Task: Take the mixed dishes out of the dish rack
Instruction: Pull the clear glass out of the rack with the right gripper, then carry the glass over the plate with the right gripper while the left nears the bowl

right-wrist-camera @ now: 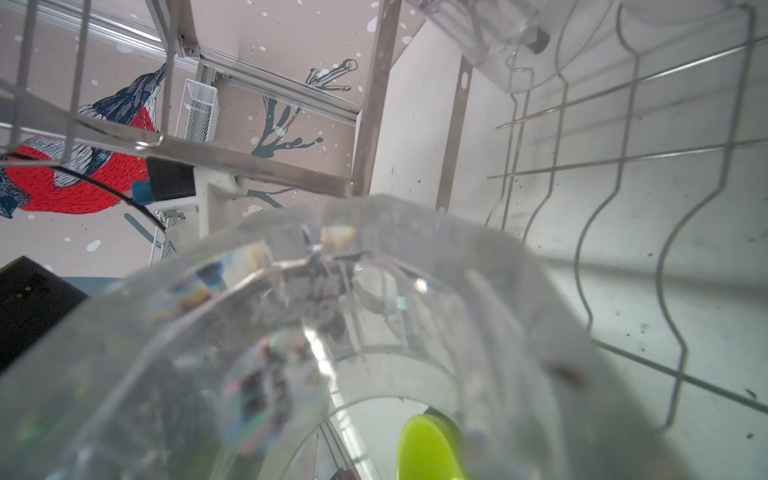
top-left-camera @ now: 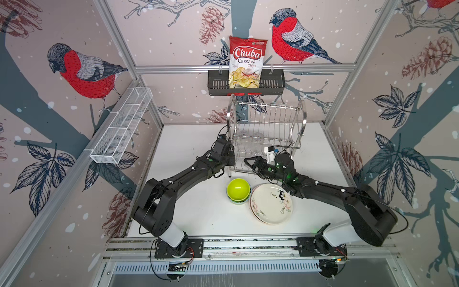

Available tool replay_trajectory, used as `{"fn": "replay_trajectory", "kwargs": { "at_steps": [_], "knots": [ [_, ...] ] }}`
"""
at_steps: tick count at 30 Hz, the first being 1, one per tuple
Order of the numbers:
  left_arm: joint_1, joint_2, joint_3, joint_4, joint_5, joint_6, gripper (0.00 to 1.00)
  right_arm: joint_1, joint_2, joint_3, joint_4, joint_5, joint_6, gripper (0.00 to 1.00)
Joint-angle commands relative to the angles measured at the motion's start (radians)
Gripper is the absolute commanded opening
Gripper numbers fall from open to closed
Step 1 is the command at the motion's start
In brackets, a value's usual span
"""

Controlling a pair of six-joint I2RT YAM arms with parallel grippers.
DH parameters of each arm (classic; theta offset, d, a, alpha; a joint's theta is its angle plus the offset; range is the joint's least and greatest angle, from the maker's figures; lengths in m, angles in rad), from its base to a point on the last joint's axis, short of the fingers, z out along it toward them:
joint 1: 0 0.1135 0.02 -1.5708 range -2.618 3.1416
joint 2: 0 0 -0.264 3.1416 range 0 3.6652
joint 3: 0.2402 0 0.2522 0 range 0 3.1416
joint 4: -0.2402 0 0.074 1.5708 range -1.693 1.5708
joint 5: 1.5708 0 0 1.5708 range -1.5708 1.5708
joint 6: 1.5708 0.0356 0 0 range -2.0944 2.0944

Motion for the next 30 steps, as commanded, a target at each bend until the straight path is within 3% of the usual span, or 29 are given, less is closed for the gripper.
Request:
{"fn": "replay_trajectory", "kwargs": {
  "at_steps": [1, 8, 12, 24, 30],
  "knots": [
    [0.001, 0.001, -0.002, -0.021, -0.037, -0.11, 0.13, -0.03, 0.007, -0.003, 0.028, -0.033, -0.033, 0.52],
    [0.001, -0.003, -0.001, -0.032, -0.041, -0.107, 0.13, -0.123, 0.055, -0.008, 0.079, -0.068, -0.018, 0.5],
    [0.001, -0.003, 0.001, -0.034, -0.041, -0.106, 0.13, -0.125, 0.063, -0.008, 0.087, -0.065, -0.013, 0.49],
    [0.001, -0.002, -0.003, -0.021, -0.055, -0.131, 0.13, 0.067, 0.095, 0.003, 0.122, -0.063, 0.045, 0.48],
    [0.0, 0.01, 0.005, 0.015, -0.024, -0.159, 0.13, 0.098, 0.06, 0.022, 0.113, -0.053, 0.045, 0.48]
  ]
}}
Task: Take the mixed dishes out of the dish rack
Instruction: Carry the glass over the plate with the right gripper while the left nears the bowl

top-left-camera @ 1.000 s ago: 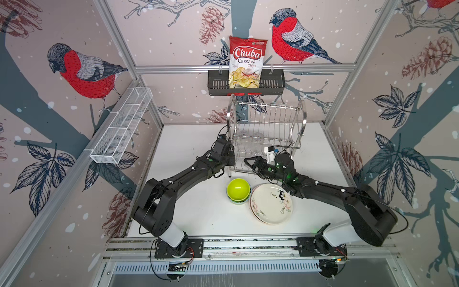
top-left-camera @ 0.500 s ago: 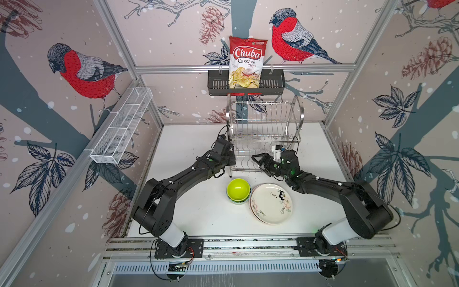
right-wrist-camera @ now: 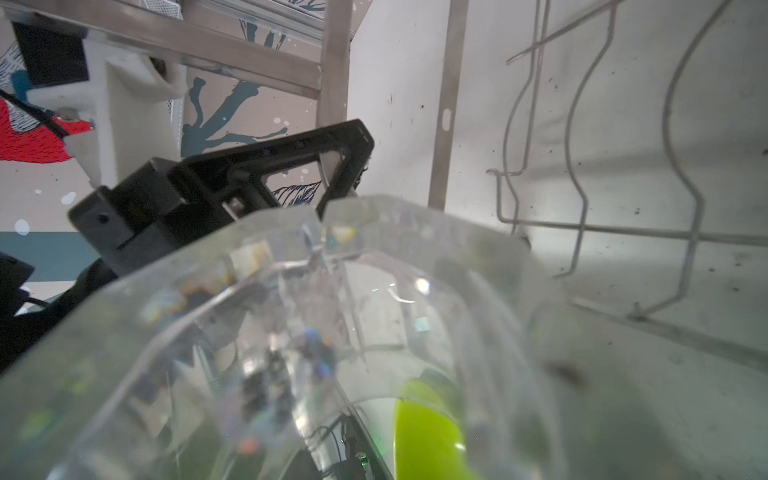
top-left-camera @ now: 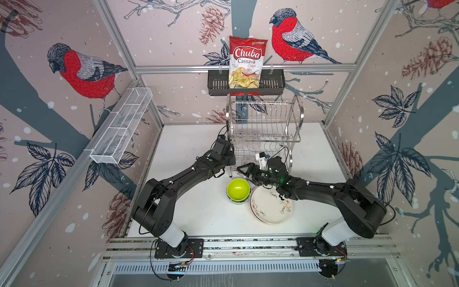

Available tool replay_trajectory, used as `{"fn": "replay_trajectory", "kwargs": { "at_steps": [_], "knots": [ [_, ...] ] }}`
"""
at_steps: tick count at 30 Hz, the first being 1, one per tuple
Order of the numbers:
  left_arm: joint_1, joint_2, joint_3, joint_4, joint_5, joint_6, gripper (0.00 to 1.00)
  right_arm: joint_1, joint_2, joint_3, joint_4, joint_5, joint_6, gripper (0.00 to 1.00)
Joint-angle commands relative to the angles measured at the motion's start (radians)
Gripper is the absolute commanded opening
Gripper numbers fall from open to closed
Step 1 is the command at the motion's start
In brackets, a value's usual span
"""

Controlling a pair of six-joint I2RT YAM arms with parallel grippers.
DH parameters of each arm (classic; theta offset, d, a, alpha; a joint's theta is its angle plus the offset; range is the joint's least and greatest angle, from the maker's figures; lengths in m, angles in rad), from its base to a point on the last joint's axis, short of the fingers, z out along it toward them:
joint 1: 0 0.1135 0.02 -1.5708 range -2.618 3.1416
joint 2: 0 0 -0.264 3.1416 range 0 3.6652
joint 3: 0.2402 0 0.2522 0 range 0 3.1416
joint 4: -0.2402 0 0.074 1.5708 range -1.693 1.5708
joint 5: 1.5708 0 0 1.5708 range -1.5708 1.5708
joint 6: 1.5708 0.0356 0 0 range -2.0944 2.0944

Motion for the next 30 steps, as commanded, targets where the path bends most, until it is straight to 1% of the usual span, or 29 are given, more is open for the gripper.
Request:
{"fn": "replay_trajectory", "kwargs": {
  "at_steps": [1, 11, 14, 22, 27, 30],
  "knots": [
    [0.001, 0.012, 0.007, 0.016, -0.02, -0.104, 0.13, 0.004, -0.034, 0.019, 0.047, 0.006, -0.005, 0.48],
    [0.001, 0.065, 0.062, 0.042, -0.025, -0.11, 0.13, 0.006, -0.186, 0.028, -0.127, 0.077, -0.076, 0.48],
    [0.001, 0.073, 0.074, 0.048, -0.036, -0.099, 0.16, 0.013, -0.25, 0.009, -0.174, 0.11, -0.081, 0.48],
    [0.002, 0.045, 0.078, 0.016, -0.046, -0.084, 0.39, 0.041, -0.454, -0.1, -0.244, 0.223, -0.047, 0.47],
    [0.001, -0.026, 0.035, -0.004, -0.052, -0.082, 0.57, 0.043, -0.527, -0.148, -0.278, 0.251, -0.033, 0.47],
    [0.001, -0.082, -0.008, -0.019, -0.054, -0.084, 0.63, 0.045, -0.55, -0.169, -0.278, 0.258, -0.021, 0.47]
  ]
}}
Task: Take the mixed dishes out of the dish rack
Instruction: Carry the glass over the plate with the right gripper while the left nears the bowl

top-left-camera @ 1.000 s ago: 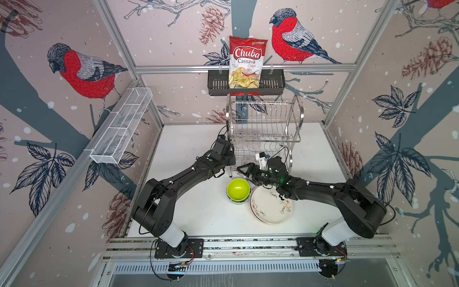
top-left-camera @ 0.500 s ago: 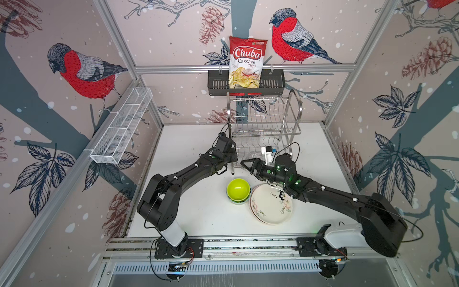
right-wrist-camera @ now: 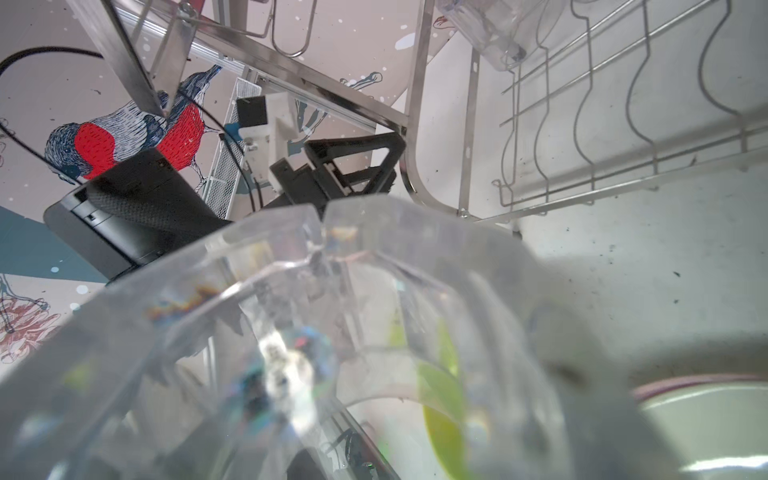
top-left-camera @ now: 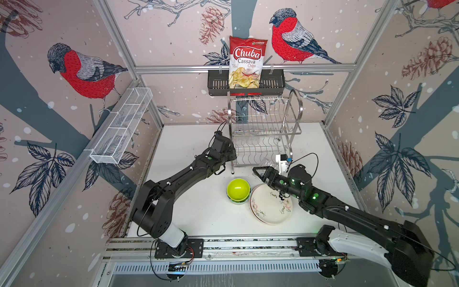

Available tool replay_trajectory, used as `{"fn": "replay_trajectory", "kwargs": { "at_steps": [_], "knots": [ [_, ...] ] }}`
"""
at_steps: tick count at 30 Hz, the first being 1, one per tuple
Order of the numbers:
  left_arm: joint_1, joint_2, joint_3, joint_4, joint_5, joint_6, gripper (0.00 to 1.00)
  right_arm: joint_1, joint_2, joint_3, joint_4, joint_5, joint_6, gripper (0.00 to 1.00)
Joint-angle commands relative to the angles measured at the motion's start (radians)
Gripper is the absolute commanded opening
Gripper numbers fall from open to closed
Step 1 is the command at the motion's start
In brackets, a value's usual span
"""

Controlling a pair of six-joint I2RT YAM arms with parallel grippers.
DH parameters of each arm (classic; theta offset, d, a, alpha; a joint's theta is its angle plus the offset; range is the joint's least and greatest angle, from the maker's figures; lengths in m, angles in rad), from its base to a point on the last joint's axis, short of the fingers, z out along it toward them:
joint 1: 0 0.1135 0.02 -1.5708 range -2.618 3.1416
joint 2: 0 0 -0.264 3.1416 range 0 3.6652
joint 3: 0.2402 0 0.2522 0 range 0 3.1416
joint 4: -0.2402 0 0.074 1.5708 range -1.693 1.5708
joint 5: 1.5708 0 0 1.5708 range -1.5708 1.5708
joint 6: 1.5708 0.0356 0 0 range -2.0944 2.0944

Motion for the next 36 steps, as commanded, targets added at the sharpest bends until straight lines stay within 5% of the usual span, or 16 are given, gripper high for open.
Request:
{"fn": "replay_trajectory", "kwargs": {
  "at_steps": [1, 9, 20, 36],
  "knots": [
    [-0.001, -0.053, -0.039, -0.032, -0.015, -0.004, 0.64, 0.004, -0.023, -0.015, 0.014, 0.035, 0.011, 0.47],
    [-0.004, -0.209, -0.158, -0.094, -0.025, -0.022, 0.72, 0.015, -0.033, -0.042, 0.023, 0.047, 0.028, 0.47],
    [-0.044, -0.395, -0.277, -0.19, -0.031, -0.034, 0.7, 0.02, -0.005, -0.069, 0.068, 0.047, 0.069, 0.46],
    [-0.383, -0.485, -0.266, -0.227, -0.151, -0.048, 0.68, 0.014, 0.042, -0.081, 0.123, 0.045, 0.111, 0.46]
  ]
}}
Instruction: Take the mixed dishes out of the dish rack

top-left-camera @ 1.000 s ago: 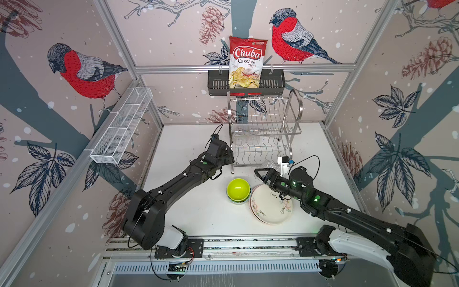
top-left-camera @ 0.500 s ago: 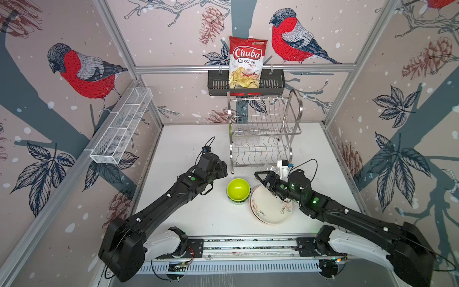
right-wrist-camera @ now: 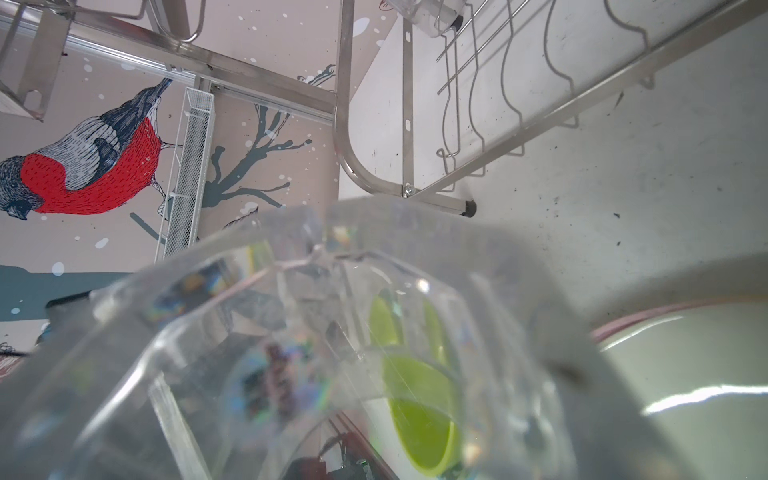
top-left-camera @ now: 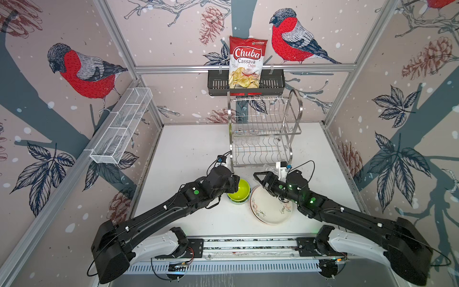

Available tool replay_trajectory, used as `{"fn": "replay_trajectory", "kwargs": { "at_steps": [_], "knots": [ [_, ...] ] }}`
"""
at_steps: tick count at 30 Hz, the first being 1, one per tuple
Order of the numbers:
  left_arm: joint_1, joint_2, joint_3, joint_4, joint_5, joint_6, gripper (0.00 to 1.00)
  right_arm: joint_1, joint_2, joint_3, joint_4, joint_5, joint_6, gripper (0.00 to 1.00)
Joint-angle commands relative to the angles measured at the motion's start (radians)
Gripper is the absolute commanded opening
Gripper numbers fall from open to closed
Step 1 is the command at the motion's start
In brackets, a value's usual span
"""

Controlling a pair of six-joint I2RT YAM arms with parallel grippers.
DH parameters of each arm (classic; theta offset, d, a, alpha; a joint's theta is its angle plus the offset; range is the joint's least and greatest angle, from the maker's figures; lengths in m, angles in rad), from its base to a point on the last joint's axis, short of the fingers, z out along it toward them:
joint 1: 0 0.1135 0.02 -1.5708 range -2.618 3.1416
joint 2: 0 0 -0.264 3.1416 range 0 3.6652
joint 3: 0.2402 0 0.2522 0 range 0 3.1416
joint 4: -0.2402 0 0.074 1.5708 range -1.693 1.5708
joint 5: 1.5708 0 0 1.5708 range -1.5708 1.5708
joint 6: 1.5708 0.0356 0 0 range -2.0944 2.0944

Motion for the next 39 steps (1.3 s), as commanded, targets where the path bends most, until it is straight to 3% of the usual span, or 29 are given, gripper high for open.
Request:
{"fn": "replay_trajectory", "kwargs": {
  "at_steps": [1, 16, 39],
  "knots": [
    [-0.036, -0.022, -0.008, 0.01, -0.047, -0.026, 0.68, -0.008, 0.004, 0.005, 0.062, 0.004, 0.011, 0.46],
    [-0.174, 0.063, -0.036, 0.109, 0.015, -0.054, 0.67, -0.094, 0.012, -0.025, 0.084, -0.06, 0.039, 0.45],
    [-0.253, 0.221, 0.053, 0.166, 0.023, -0.042, 0.67, -0.156, -0.053, -0.083, 0.109, -0.115, 0.09, 0.45]
  ]
}}
